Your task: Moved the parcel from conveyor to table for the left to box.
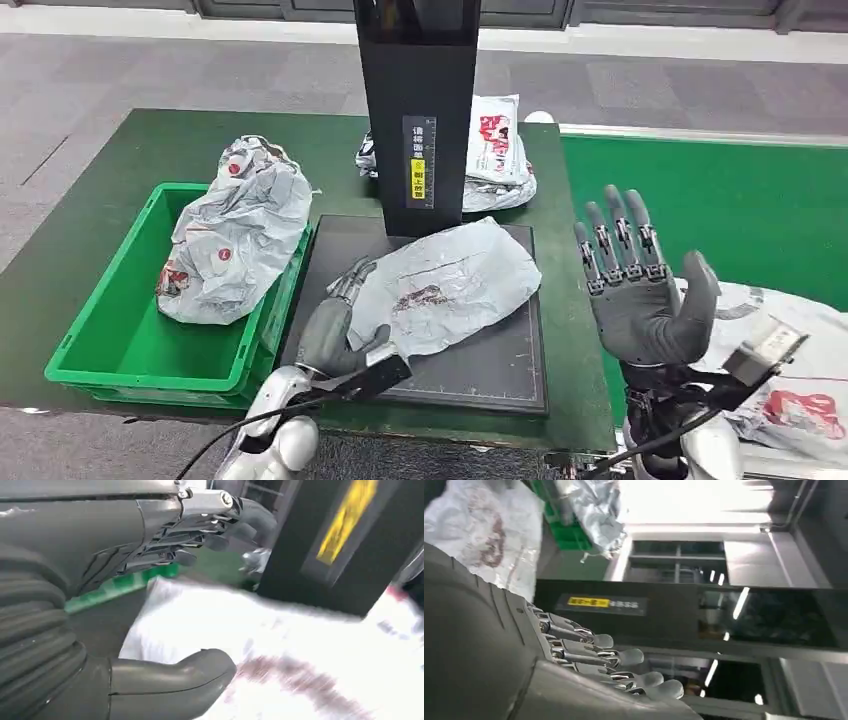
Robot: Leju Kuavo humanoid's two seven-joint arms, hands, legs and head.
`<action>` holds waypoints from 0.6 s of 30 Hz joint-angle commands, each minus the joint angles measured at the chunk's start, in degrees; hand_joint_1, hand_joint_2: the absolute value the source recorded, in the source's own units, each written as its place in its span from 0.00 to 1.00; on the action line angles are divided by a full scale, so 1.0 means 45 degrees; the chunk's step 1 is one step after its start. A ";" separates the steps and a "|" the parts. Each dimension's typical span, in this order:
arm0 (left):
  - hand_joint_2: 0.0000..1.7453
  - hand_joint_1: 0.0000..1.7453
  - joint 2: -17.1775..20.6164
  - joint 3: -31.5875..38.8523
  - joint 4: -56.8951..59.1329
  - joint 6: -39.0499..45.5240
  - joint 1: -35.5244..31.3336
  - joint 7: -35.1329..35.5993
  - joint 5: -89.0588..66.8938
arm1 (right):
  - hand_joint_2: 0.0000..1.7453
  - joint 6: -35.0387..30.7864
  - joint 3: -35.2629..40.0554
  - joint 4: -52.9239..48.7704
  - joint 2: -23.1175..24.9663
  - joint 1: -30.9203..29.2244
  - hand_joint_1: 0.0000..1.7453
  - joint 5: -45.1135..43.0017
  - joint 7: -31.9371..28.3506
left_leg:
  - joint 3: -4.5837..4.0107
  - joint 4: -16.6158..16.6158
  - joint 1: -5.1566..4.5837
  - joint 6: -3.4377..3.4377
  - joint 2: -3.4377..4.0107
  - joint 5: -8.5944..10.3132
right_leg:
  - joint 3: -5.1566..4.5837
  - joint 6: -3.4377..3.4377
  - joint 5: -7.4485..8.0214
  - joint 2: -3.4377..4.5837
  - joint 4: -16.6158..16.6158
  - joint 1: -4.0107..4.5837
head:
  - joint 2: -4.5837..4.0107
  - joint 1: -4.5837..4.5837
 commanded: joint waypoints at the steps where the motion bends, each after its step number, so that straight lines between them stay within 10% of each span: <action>1: 1.00 0.00 -0.0661 -0.1878 0.6367 -0.1254 -0.2864 0.2127 -0.4399 | 0.00 0.0599 -0.1404 0.0598 0.0956 -0.0540 0.00 -0.0172 0.0261 | 0.0014 -0.0018 -0.0007 0.0004 -0.0065 0.0019 | 0.0031 -0.0001 0.0000 -0.0047 -0.0016 -0.0007 | 0.0000 0.0000; 3: 1.00 0.00 -0.0768 -0.2044 0.8305 -0.2194 -0.3830 0.2578 -0.4940 | 0.00 0.0723 -0.1308 0.0819 0.1068 -0.0755 0.00 -0.0231 0.0277 | 0.0013 -0.0027 0.0005 0.0004 -0.0070 0.0028 | 0.0038 -0.0002 0.0016 -0.0040 -0.0035 0.0004 | 0.0000 0.0000; 4: 1.00 0.00 -0.0788 -0.1942 0.9081 -0.1937 -0.4184 0.2478 -0.4956 | 1.00 0.0715 -0.1273 0.0860 0.1116 -0.0804 0.00 -0.0257 0.0303 | 0.0014 -0.0037 0.0003 0.0004 -0.0068 0.0033 | 0.0039 -0.0003 0.0022 -0.0036 -0.0042 0.0001 | 0.0000 0.0000; 6: 1.00 0.00 -0.0834 -0.1845 1.0820 -0.1841 -0.5010 0.2891 -0.5510 | 1.00 0.0649 -0.1217 0.0730 0.1175 -0.0748 0.00 -0.0301 0.0366 | 0.0023 -0.0050 0.0006 0.0001 -0.0079 0.0046 | 0.0051 -0.0009 0.0033 -0.0041 -0.0056 0.0004 | 0.0000 -0.0005; 7: 1.00 1.00 -0.0769 -0.1763 1.1303 -0.1971 -0.5305 0.3124 -0.5730 | 1.00 0.0614 -0.1228 0.0697 0.1187 -0.0673 0.00 -0.0306 0.0399 | 0.0014 -0.0045 0.0008 0.0000 -0.0090 0.0050 | 0.0049 -0.0009 0.0036 -0.0051 -0.0054 0.0006 | 0.0000 0.0000; 18: 1.00 1.00 -0.0662 -0.1503 1.1982 -0.2152 -0.5946 0.3333 -0.5845 | 1.00 0.0575 -0.1290 0.0532 0.1102 -0.0390 0.00 -0.0443 0.0407 | 0.0004 -0.0046 0.0008 0.0035 0.0001 -0.0043 | 0.0149 0.0010 0.0026 -0.0004 -0.0048 0.0005 | 0.0000 0.0000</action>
